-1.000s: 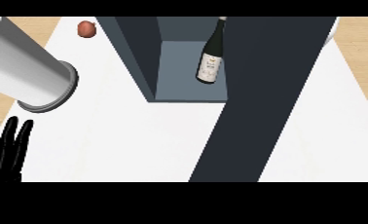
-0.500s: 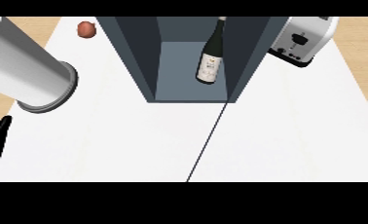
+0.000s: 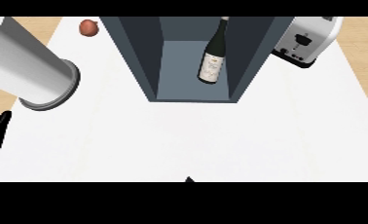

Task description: Pick up the wine, place it into the cabinet and close the cabinet

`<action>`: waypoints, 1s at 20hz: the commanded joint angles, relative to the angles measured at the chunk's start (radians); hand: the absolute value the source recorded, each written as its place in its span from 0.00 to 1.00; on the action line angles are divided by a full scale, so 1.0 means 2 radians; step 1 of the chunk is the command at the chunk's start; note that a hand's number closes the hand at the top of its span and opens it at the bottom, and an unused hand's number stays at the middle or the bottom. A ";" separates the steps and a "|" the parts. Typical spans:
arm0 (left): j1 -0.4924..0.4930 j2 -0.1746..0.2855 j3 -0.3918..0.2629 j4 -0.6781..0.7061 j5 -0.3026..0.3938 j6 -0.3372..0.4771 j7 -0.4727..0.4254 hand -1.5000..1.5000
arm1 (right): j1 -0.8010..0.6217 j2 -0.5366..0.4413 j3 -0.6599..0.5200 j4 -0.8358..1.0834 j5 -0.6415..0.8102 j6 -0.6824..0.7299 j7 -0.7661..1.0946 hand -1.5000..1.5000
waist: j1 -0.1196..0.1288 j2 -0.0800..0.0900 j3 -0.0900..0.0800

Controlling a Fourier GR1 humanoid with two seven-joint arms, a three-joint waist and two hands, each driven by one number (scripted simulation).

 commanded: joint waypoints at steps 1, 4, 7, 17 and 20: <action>-0.019 -0.011 -0.001 0.009 0.009 -0.004 0.014 0.00 | -0.111 0.065 0.023 0.059 -0.002 -0.049 0.032 1.00 | 0.002 0.002 0.000; -0.016 -0.005 0.011 0.016 0.013 -0.030 0.014 0.00 | -0.150 0.064 0.004 0.062 -0.032 -0.068 0.043 1.00 | 0.008 0.003 -0.001; -0.044 -0.019 -0.008 0.007 -0.001 0.004 0.024 0.00 | -0.186 0.064 -0.023 0.110 -0.075 -0.090 0.017 1.00 | 0.009 0.006 0.000; -0.058 -0.046 -0.018 -0.006 -0.022 0.034 0.043 0.00 | -0.418 0.067 -0.120 0.309 -0.173 -0.139 -0.026 1.00 | 0.012 0.004 0.001; -0.054 -0.053 -0.022 0.013 -0.032 0.015 0.038 0.00 | -0.445 0.068 -0.138 0.395 -0.182 -0.115 -0.081 1.00 | 0.013 0.006 0.001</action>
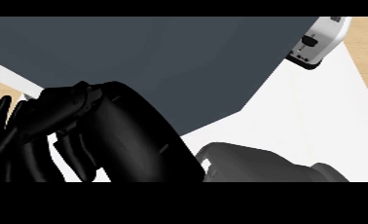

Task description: Pick up the wine, place it into the cabinet and close the cabinet

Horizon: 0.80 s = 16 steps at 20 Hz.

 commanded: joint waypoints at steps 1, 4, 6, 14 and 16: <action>0.016 -0.009 0.012 0.005 -0.004 -0.020 -0.009 0.00 | -0.051 0.007 -0.051 0.087 0.003 0.041 -0.041 1.00 | -0.005 -0.001 0.000; 0.019 -0.013 0.010 -0.013 -0.006 0.004 0.010 0.00 | -0.082 0.001 -0.057 0.135 0.030 0.058 -0.042 1.00 | -0.008 -0.002 0.000; -0.006 -0.001 0.037 -0.002 0.015 -0.005 0.032 0.00 | -0.102 -0.002 -0.090 0.177 0.022 0.074 -0.061 1.00 | -0.009 0.000 0.000; -0.004 -0.017 0.042 -0.005 -0.010 -0.014 0.041 0.00 | -0.111 0.008 -0.144 0.321 -0.003 0.118 -0.155 1.00 | -0.006 0.000 0.000; -0.034 -0.019 0.034 0.016 -0.023 -0.001 0.048 0.00 | -0.132 -0.009 -0.164 0.346 -0.017 0.141 -0.160 1.00 | -0.008 0.002 0.000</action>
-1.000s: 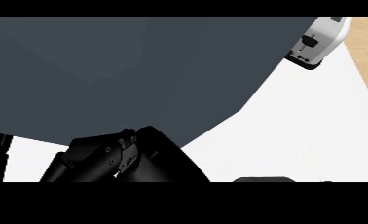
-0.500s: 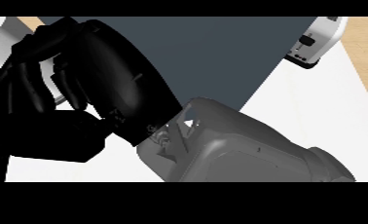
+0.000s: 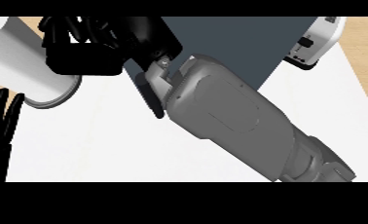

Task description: Pick up the wine, place it into the cabinet and close the cabinet

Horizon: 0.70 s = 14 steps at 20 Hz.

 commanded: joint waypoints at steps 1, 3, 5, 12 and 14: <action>0.008 -0.002 0.008 -0.006 0.002 -0.005 0.012 0.00 | 0.010 -0.012 -0.031 0.070 0.014 0.013 -0.047 1.00 | -0.003 0.007 0.003; 0.003 0.003 0.026 0.012 0.006 -0.018 0.006 0.00 | 0.011 -0.027 -0.040 0.084 0.002 0.030 -0.072 1.00 | -0.001 0.008 0.003; -0.009 -0.005 0.007 0.015 -0.004 -0.015 0.005 0.00 | 0.010 -0.041 -0.047 0.094 -0.009 0.039 -0.080 1.00 | -0.004 0.010 0.003; -0.003 -0.007 0.008 -0.011 -0.003 -0.001 0.014 0.00 | 0.013 -0.068 -0.031 0.136 0.012 0.054 -0.117 1.00 | -0.002 0.012 0.003; -0.007 -0.011 0.004 -0.008 -0.010 0.006 0.013 0.00 | -0.003 -0.065 -0.041 0.140 0.009 0.050 -0.113 1.00 | -0.006 0.011 0.003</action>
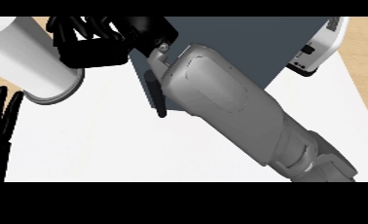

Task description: Pick up the wine, place it into the cabinet and close the cabinet

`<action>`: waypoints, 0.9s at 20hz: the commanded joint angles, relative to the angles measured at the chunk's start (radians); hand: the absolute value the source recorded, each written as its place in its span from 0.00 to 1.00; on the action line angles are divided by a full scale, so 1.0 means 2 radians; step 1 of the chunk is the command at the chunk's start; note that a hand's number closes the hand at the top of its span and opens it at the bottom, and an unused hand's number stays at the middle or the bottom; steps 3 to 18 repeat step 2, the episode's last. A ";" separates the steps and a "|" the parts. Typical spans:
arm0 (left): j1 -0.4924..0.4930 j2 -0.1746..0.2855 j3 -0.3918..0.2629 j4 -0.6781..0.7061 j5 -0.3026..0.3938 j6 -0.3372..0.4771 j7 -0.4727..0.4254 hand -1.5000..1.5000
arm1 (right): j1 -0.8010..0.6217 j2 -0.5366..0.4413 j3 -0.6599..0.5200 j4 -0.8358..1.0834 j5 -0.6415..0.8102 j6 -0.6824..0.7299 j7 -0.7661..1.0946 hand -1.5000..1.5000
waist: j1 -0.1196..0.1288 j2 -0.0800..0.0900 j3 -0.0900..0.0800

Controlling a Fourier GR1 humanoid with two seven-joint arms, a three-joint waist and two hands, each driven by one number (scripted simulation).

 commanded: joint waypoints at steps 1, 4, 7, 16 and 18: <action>-0.007 0.001 0.000 -0.006 -0.001 0.008 0.009 0.00 | 0.009 -0.058 -0.040 0.066 0.013 -0.013 0.000 1.00 | -0.019 0.022 0.020; -0.007 -0.006 0.001 0.012 -0.002 0.001 -0.002 0.00 | 0.011 -0.053 -0.036 0.061 0.017 -0.022 -0.001 1.00 | -0.024 0.020 0.019; -0.007 -0.006 0.001 0.012 -0.002 0.001 -0.002 0.00 | 0.011 -0.053 -0.036 0.061 0.017 -0.022 -0.001 1.00 | -0.024 0.020 0.019; -0.007 -0.006 0.001 0.012 -0.002 0.001 -0.002 0.00 | 0.011 -0.053 -0.036 0.061 0.017 -0.022 -0.001 1.00 | -0.024 0.020 0.019; -0.007 -0.006 0.001 0.012 -0.002 0.001 -0.002 0.00 | 0.011 -0.053 -0.036 0.061 0.017 -0.022 -0.001 1.00 | -0.024 0.020 0.019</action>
